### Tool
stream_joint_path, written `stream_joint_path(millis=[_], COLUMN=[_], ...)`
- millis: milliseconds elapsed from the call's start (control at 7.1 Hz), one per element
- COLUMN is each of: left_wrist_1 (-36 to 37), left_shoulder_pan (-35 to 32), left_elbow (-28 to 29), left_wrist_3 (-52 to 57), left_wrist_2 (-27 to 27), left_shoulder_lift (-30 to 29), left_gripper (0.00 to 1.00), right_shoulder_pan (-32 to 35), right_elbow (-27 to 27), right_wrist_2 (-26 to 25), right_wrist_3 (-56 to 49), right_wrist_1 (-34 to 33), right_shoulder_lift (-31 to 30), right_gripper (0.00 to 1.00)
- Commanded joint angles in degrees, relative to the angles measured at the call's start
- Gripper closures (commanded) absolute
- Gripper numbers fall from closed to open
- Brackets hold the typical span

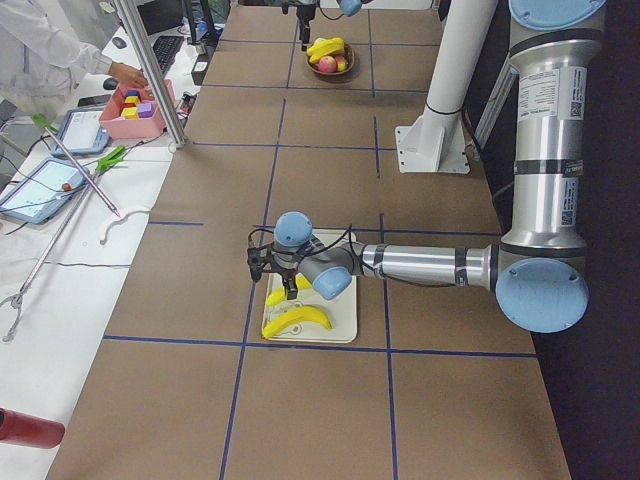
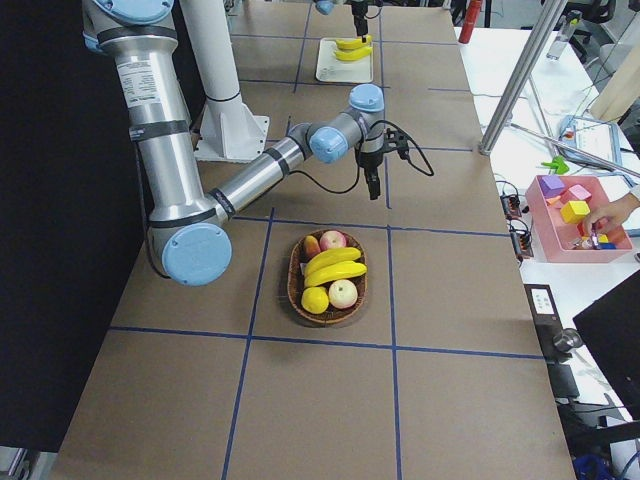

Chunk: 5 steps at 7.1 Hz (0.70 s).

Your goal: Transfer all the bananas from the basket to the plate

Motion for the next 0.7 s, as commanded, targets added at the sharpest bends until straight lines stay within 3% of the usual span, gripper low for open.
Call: stream_joint_path(millis=[0,141,422,563], left_wrist_1=[0.33,0.24,0.24,0.24], left_shoulder_pan=[-1.65,-1.65,-1.65,-1.65], left_elbow=[0.38,0.38,0.03,0.12], left_wrist_3=[-0.40,-0.58,-1.63,-1.64], left_wrist_2=[-3.28,-3.28,-3.28,-3.37], left_shoulder_lift=[-4.82,-5.10,-5.28,-5.63], left_gripper=[0.00,0.00,0.00,0.00], right_shoulder_pan=[0.54,0.45,-3.47,-6.63], right_elbow=[0.51,0.60,0.51,0.60], right_wrist_2=[-0.16,-2.07,-7.26,-10.67], right_wrist_3=[-4.63,-4.83,-4.83,-6.23], right_wrist_1=[13.04,18.76,19.70,19.70], right_shoulder_lift=[-11.70,-16.45,-18.43,-18.87], right_gripper=[0.00,0.00,0.01,0.10])
